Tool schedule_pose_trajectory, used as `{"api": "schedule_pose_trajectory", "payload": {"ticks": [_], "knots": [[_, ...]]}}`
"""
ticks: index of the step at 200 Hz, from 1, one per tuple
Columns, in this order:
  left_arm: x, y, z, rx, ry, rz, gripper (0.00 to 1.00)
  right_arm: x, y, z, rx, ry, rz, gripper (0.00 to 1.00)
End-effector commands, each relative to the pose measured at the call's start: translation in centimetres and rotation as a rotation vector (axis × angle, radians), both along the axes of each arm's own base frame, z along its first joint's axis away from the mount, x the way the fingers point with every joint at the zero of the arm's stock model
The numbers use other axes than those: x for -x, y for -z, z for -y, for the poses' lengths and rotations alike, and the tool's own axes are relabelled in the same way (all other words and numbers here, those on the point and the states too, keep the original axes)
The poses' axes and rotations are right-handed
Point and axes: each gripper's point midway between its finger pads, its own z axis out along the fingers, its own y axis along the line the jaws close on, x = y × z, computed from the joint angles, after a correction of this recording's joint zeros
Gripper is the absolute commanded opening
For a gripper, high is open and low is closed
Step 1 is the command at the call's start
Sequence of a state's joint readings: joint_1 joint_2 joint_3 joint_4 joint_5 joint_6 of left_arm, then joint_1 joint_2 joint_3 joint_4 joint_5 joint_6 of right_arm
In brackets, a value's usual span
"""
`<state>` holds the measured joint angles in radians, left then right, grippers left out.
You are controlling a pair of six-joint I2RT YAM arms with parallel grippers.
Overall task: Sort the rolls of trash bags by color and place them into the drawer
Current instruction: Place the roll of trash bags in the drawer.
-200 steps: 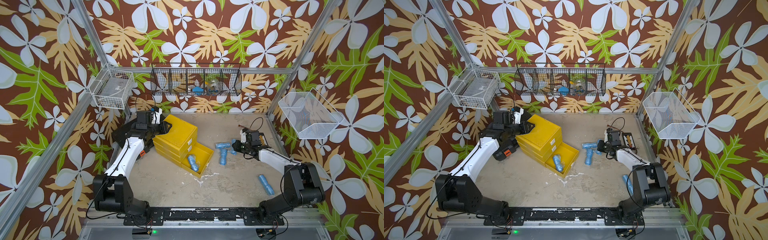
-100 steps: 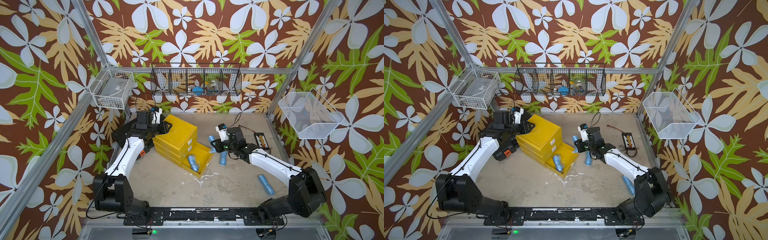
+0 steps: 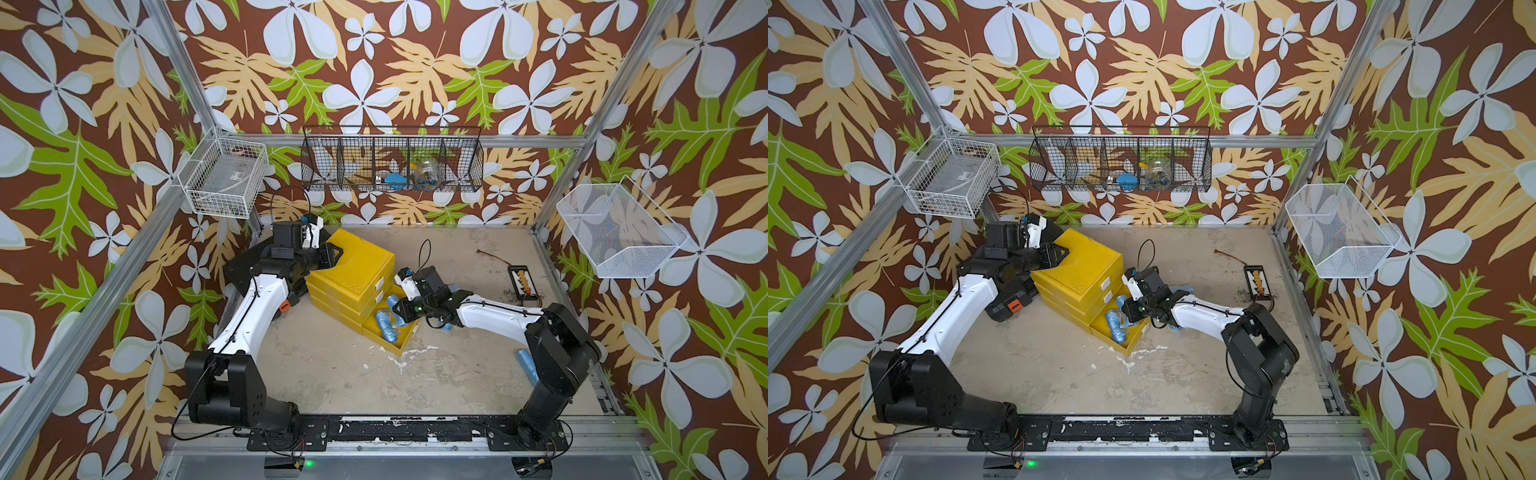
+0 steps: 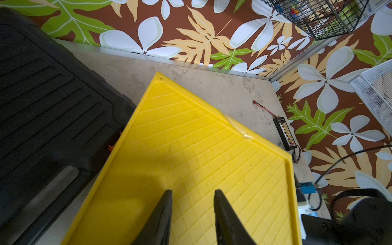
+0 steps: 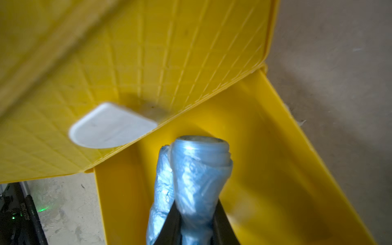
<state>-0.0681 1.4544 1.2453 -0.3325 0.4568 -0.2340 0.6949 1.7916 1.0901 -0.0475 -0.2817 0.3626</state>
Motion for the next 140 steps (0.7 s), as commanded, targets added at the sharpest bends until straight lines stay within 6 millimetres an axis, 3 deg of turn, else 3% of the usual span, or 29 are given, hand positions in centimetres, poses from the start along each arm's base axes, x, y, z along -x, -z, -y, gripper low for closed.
{"api": "schedule_pose_trajectory", "payload": {"ticks": [1,34,60,99,140], "knots": [[0.7,1.3,-0.3,-0.017,-0.009,-0.058,0.37,0.2,1.3,-0.9,0.008,-0.008,-0.035,0.21],[0.7,1.2,-0.4,-0.018,-0.01,-0.056,0.37,1.4,3.3,-2.2,0.015,-0.067,-0.079,0.27],[0.7,1.1,-0.3,-0.018,-0.009,-0.054,0.37,2.0,3.7,-2.3,0.015,-0.082,-0.088,0.36],[0.7,1.3,-0.4,-0.02,-0.01,-0.058,0.37,1.2,1.0,-1.8,0.008,-0.043,-0.019,0.51],[0.7,1.3,-0.4,-0.022,-0.013,-0.057,0.37,-0.2,-1.7,-0.5,0.058,0.028,0.039,0.54]]}}
